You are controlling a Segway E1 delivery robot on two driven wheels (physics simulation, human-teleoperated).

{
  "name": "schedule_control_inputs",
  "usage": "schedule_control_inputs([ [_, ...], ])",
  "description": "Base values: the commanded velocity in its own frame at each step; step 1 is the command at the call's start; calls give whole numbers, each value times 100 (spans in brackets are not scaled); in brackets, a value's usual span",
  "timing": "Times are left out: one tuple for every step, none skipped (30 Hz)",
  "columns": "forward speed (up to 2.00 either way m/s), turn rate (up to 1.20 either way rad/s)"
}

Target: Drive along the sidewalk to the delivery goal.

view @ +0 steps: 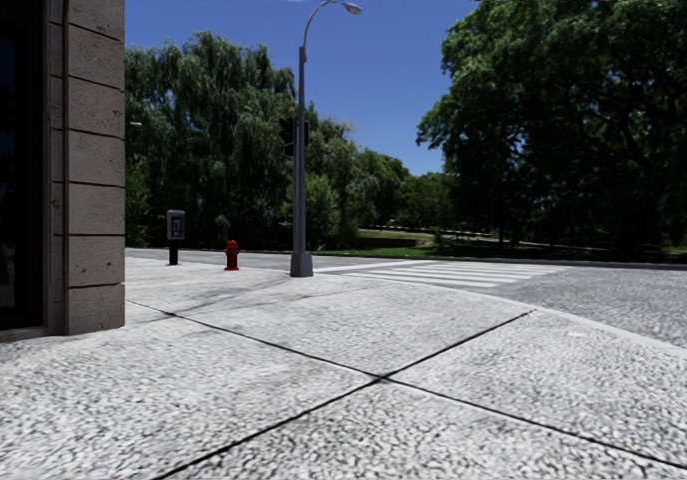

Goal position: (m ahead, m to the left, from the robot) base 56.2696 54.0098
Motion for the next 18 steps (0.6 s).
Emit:
schedule_control_inputs([
  [16, 0],
  [16, 0],
  [89, 0],
  [108, 0],
  [126, 0],
  [126, 0],
  [200, 0],
  [200, 0],
  [200, 0],
  [200, 0],
  [200, 0],
  [200, 0],
  [200, 0],
  [200, 0],
  [200, 0],
  [200, 0],
  [200, 0],
  [200, 0],
])
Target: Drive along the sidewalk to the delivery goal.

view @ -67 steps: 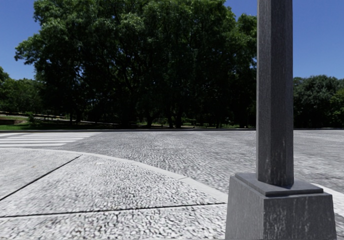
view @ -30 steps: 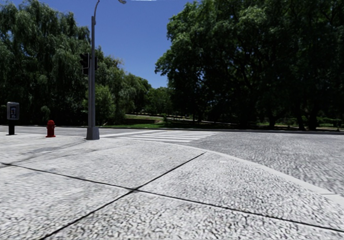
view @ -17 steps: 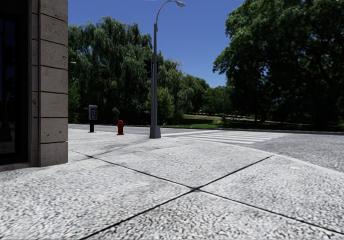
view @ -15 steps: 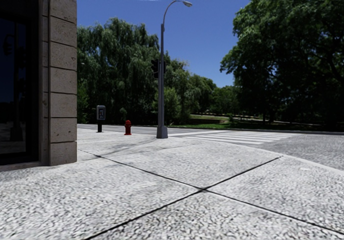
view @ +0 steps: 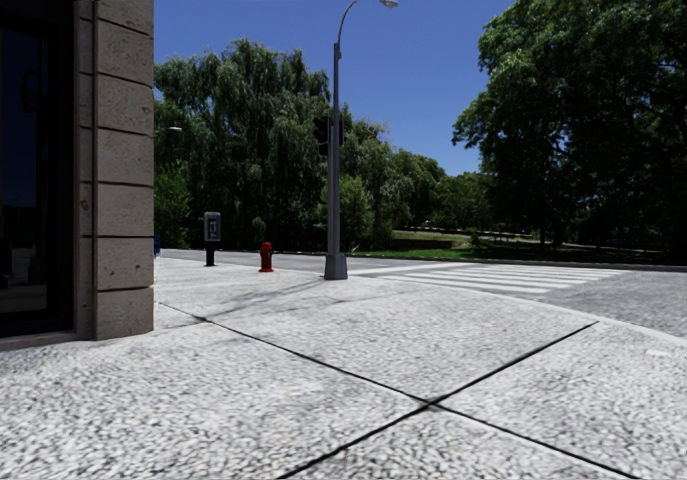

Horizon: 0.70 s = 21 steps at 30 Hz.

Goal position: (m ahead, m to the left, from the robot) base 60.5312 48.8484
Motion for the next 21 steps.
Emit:
schedule_control_inputs([
  [200, 0],
  [200, 0],
  [200, 0],
  [200, 0],
  [200, 0],
  [200, 0],
  [200, 0],
  [200, 0],
  [200, 0],
  [200, 0],
  [200, 0],
  [200, 0],
  [200, 0],
  [200, 0],
  [200, 0],
  [200, 0],
  [200, 0],
  [200, 0],
  [200, 4],
  [200, 12],
  [200, 18],
])
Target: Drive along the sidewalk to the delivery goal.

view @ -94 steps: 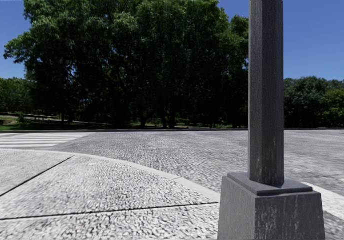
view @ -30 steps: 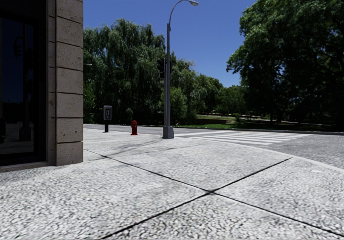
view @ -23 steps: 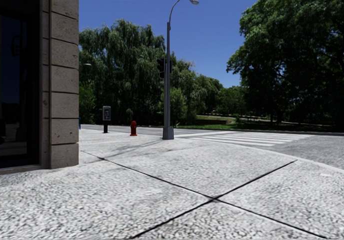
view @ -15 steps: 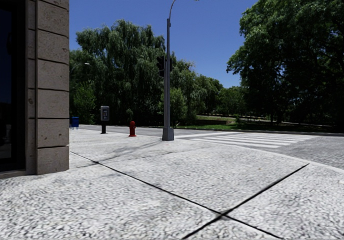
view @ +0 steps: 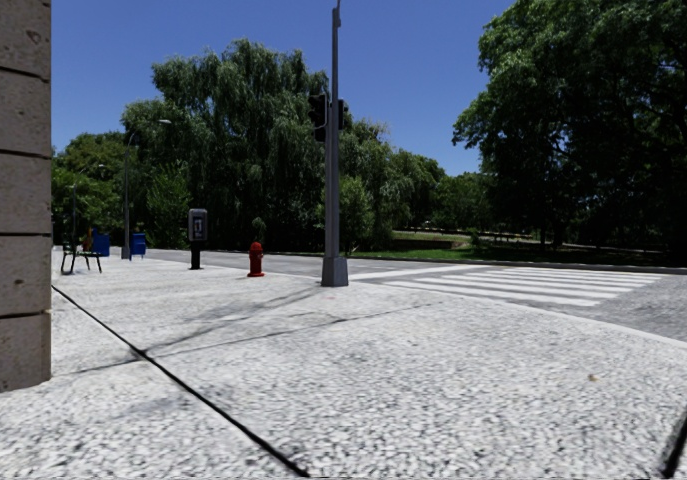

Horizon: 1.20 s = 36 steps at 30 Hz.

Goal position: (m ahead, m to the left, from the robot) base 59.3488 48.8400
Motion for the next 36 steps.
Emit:
schedule_control_inputs([
  [200, 18],
  [200, 21],
  [200, 22],
  [200, 23],
  [200, 24],
  [200, 24],
  [200, 26],
  [200, 27],
  [200, 28],
  [200, 28],
  [200, 29],
  [200, 31],
  [200, 36],
  [200, 36],
  [200, 38],
  [200, 39],
  [200, 39],
  [200, 39],
  [200, 39],
  [200, 40],
  [200, 45],
  [200, 49],
  [200, 49],
  [200, 51],
  [200, 52],
  [200, 52],
  [200, 52],
  [200, 53],
  [200, 56],
  [200, 57],
  [200, 57],
  [200, 58],
  [200, 58],
  [200, 58],
  [200, 58],
  [200, 58],
])
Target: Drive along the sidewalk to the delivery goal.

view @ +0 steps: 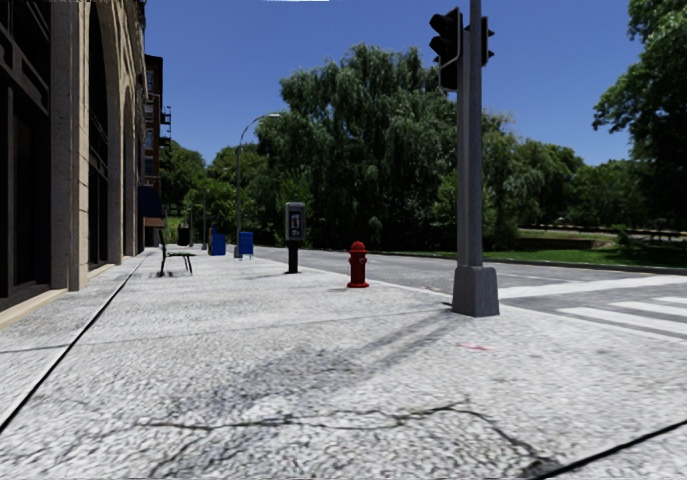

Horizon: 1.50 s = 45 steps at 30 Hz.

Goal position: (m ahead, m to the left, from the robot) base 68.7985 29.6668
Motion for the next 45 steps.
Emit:
schedule_control_inputs([
  [200, 58],
  [200, 58],
  [200, 58],
  [200, 58],
  [200, 58],
  [200, 58],
  [200, 58],
  [200, 56],
  [200, 49],
  [200, 23],
  [200, 23],
  [200, 5],
  [200, 0],
  [200, 0],
  [200, 0],
  [200, 0],
  [200, 0],
  [200, 0],
  [200, 0],
  [200, 0],
  [200, 0],
  [200, 0],
  [200, 0],
  [200, 0],
  [200, 0],
  [200, 0],
  [200, 0],
  [200, 0],
  [200, 0],
  [200, 0],
  [200, 0],
  [200, 0],
  [200, 0],
  [200, 0],
  [200, 0],
  [200, 0],
  [200, 0],
  [200, 0],
  [200, 0],
  [200, 0],
  [200, 0],
  [200, 0],
  [200, 0],
  [200, 9],
  [200, 20],
])
